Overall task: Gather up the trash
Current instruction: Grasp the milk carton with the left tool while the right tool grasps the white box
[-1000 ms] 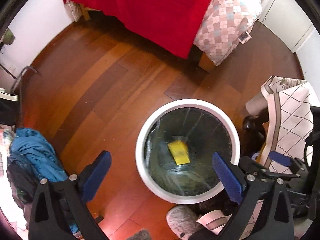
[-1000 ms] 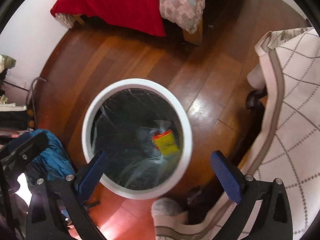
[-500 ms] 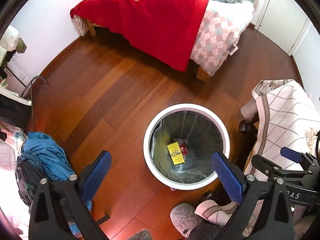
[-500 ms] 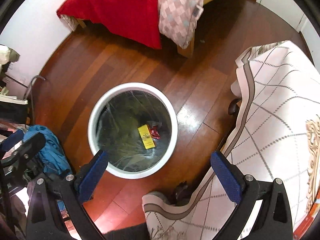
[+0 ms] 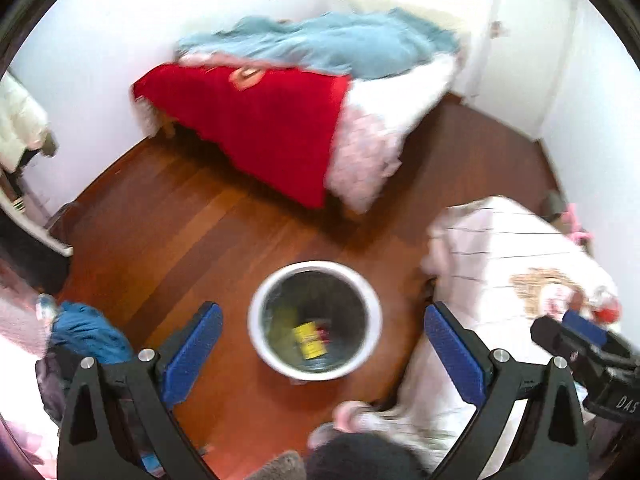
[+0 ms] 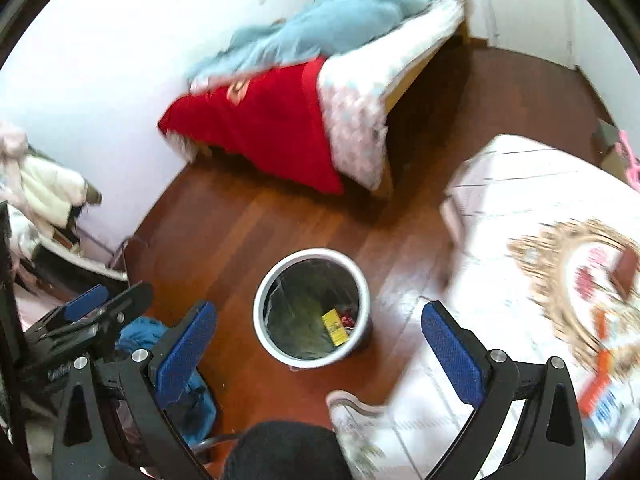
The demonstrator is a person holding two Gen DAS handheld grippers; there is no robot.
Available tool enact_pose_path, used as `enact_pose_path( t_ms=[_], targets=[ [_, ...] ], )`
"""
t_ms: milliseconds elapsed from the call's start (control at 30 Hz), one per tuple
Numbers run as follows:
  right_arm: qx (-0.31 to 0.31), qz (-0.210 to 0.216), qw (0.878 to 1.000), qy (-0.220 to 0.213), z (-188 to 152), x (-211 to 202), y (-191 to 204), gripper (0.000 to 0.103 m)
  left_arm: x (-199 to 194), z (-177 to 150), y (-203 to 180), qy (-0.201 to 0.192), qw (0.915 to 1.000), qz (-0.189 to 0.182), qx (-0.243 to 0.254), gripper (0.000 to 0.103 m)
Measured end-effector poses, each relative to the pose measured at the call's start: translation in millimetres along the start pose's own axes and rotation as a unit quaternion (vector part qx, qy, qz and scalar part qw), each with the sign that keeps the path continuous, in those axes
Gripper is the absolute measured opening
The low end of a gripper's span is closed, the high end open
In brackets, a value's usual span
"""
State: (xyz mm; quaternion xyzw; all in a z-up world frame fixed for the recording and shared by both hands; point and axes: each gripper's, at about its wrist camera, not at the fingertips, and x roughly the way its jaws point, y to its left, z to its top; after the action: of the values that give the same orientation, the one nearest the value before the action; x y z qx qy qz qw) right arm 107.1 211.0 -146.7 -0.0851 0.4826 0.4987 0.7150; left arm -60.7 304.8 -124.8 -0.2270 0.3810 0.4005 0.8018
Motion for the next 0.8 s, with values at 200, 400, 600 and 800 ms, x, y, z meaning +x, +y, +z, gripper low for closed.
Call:
enact_pose_path(
  t_ms=[200,400,600,800],
  targets=[
    [0.084,-0.079,0.993,-0.013,-59,-92,-105,0.102,-2,-38,-118,0.018,0.9958,-0.047,0.076,0.103],
    [0.123,-0.195,0.972,0.047,-126,-141,-234,0.102,44,-106,-240,0.094,0.9831,-0.064,0.143,0.103],
    [0.036,-0.268,0.948,0.167,-160,-123,-312,0.082,84,-170,-313,0.17,0.9672,-0.057,0.18,0.103],
    [-0.02,-0.249,0.952,0.177,-144,-96,-329,0.072,90,-183,-322,0.188,0.9628,-0.05,0.188,0.103]
  ],
)
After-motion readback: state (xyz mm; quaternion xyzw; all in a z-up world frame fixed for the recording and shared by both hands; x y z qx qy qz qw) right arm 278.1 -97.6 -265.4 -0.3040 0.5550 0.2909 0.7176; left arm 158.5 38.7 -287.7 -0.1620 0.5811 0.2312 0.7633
